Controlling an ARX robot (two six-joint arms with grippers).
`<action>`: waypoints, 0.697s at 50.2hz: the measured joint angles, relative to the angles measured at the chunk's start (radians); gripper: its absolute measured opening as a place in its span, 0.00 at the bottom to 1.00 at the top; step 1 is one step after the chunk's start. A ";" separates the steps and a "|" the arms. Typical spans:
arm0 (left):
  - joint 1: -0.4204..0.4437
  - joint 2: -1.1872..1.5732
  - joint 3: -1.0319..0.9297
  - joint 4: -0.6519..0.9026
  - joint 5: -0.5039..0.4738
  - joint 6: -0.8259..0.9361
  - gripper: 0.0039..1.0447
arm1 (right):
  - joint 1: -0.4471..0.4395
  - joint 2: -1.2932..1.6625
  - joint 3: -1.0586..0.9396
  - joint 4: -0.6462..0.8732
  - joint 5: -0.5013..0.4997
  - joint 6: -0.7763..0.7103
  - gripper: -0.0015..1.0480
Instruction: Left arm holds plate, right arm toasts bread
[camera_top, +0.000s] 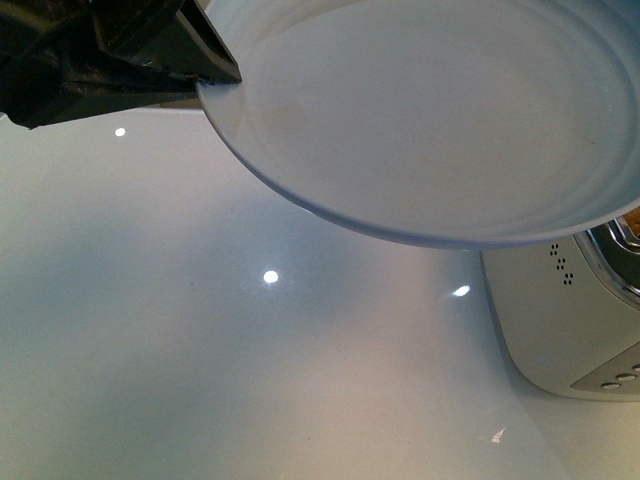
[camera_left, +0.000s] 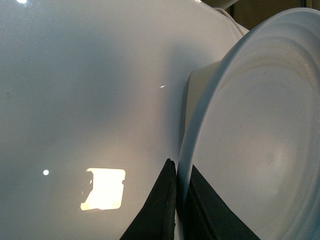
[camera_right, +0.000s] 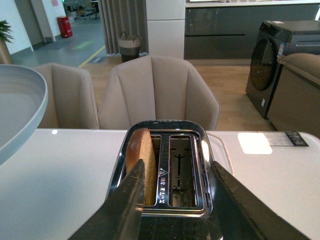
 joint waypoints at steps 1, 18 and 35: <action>0.000 0.000 0.000 0.000 0.000 0.000 0.03 | 0.000 0.000 0.000 0.000 0.000 0.000 0.44; 0.000 0.000 0.000 0.000 0.000 0.000 0.03 | 0.000 0.000 0.000 0.000 0.000 0.000 0.92; 0.000 0.000 0.000 0.000 0.000 0.000 0.03 | 0.000 0.000 0.000 0.000 0.000 0.000 0.92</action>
